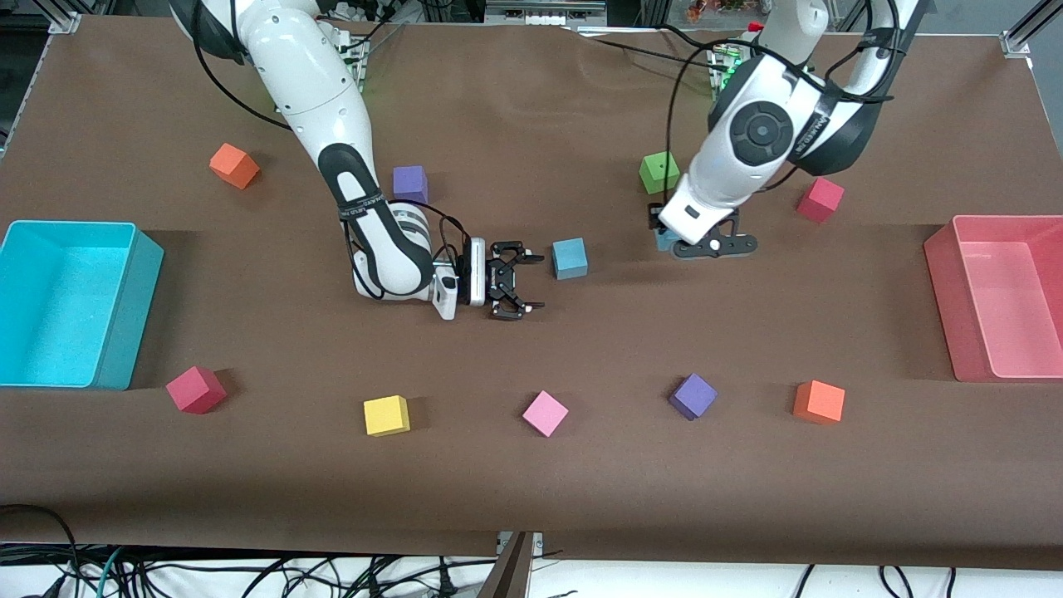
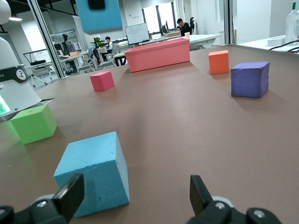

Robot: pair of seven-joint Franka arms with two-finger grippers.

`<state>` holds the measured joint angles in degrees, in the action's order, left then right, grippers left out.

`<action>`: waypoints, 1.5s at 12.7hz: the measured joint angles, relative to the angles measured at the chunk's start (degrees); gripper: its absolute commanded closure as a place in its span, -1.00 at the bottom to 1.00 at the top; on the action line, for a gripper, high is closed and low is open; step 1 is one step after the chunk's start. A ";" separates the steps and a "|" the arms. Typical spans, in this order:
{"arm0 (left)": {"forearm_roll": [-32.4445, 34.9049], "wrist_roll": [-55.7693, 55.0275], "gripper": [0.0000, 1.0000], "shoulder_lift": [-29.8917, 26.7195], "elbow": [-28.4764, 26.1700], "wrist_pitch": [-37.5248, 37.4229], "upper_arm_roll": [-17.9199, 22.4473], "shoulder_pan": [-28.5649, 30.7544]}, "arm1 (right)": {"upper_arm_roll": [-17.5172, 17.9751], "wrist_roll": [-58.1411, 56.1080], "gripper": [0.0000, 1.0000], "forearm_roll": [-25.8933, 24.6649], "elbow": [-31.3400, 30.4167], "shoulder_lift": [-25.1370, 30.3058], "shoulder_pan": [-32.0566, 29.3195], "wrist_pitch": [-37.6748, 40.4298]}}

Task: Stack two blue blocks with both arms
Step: 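Carry the second light blue cube with the left gripper onto the first, then lower the cube onto the first cube and open the left gripper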

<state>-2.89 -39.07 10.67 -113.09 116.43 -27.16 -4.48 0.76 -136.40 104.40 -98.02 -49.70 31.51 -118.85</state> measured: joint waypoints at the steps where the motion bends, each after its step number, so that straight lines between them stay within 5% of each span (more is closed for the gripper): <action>1: 0.00 -3.92 0.58 2.66 3.23 -0.08 -0.33 -1.77 | 0.00 0.00 -1.00 0.03 0.01 0.00 0.07 0.00; 5: 2.45 -14.44 0.55 15.62 15.74 0.00 -0.36 -8.54 | 0.01 -0.01 -0.99 0.70 0.00 -0.10 0.64 -0.01; 8: 7.08 -17.40 0.55 22.47 18.14 2.38 -0.32 -11.21 | 0.01 -0.01 -1.00 0.92 -0.01 -0.14 1.00 -0.04; 16: 9.74 -18.08 0.52 25.89 18.19 2.61 -0.22 -13.08 | 0.01 -0.01 -0.99 0.99 -0.02 -0.25 0.99 -0.04; 19: 9.74 -18.14 0.30 26.15 18.18 2.75 -0.12 -13.13 | 0.01 -0.01 -0.99 1.00 -0.04 -0.32 0.99 -0.05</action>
<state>6.85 -57.21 36.83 -94.91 119.18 -27.28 -17.61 0.76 -136.41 105.40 -98.06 -50.03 32.50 -118.90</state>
